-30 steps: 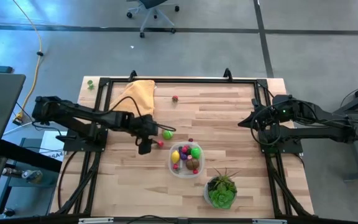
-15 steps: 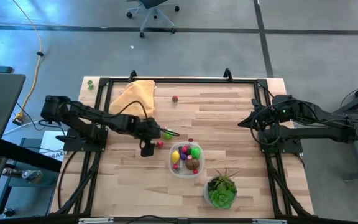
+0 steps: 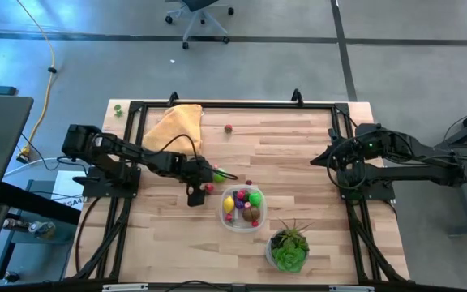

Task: Pick and placing Produce into tupperware
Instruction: Put the red strawberry into the transparent bin

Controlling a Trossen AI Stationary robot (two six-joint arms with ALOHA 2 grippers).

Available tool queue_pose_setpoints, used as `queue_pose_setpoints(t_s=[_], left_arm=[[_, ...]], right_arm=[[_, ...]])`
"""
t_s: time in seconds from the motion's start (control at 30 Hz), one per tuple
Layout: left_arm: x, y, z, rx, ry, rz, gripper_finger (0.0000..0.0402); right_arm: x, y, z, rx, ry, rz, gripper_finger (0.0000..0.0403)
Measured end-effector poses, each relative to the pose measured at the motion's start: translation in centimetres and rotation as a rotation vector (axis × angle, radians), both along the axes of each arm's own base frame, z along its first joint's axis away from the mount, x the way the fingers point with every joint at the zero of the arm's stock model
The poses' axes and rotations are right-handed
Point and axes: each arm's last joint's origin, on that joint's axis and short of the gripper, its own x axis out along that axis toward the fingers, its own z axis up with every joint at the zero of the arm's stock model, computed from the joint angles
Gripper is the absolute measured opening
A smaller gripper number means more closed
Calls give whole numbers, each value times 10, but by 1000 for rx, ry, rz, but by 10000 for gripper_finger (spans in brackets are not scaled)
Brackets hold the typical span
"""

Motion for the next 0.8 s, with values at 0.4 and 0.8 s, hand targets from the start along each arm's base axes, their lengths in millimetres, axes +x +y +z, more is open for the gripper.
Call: queue_pose_setpoints(t_s=[0.4,0.8], left_arm=[[0,-4,-1,49,5,-19,267],[2,-20,0,173,4,-74,244]], right_arm=[[0,0,0,0,0,0,0],[0,0,0,1,0,-1,0]])
